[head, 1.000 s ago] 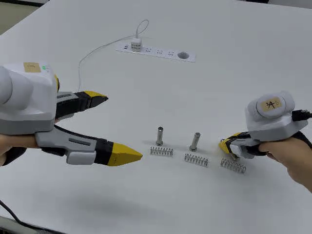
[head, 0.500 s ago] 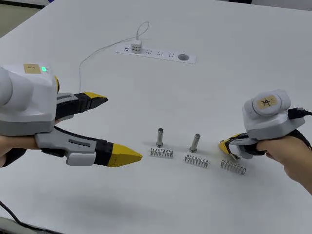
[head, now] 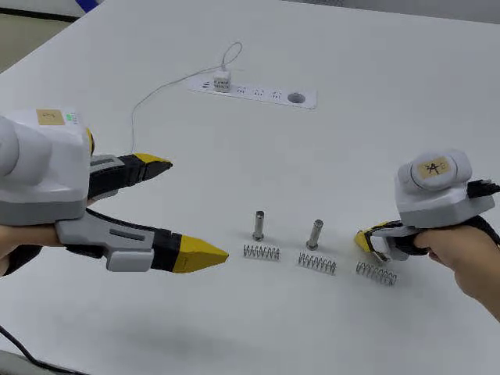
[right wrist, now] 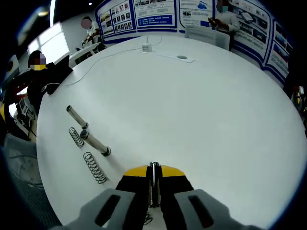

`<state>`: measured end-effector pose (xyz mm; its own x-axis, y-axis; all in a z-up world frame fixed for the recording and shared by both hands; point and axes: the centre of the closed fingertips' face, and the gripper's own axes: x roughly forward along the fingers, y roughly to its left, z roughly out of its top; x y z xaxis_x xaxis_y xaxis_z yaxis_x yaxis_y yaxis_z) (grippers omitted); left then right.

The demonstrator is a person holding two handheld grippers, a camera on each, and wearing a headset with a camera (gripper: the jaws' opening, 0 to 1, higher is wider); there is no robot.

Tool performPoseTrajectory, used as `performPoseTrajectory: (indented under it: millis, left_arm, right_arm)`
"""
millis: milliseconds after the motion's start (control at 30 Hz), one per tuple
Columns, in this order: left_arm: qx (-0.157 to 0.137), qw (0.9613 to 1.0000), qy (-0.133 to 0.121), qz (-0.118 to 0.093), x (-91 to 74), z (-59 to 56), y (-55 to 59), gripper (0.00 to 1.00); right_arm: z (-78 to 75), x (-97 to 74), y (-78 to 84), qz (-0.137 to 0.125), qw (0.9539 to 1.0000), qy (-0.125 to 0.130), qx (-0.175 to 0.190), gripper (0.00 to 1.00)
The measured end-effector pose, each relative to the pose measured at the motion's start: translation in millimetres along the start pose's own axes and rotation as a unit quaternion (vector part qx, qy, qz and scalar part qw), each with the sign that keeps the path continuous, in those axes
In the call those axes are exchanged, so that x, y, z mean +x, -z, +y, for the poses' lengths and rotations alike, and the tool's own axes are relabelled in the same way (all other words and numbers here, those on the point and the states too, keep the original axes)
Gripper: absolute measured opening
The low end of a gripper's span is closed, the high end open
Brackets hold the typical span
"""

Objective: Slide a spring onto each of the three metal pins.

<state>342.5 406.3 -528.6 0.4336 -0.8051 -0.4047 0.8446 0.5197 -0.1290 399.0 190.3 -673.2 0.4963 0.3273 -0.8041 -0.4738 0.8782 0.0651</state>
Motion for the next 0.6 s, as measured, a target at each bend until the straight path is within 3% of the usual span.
performPoseTrajectory:
  millis: [200,600]
  left_arm:
    - [-0.003,1.0,-0.003,-0.004,-0.5,-0.5,-1.2,0.99]
    - [-0.001,1.0,-0.003,-0.004,-0.7,-3.3,-1.3,0.99]
  right_arm:
    - [-4.7,-7.1,-6.2,-0.027,0.9996,0.004,-0.003,0.08]
    - [0.4,-17.1,-12.0,-0.056,0.9984,0.003,-0.011,0.08]
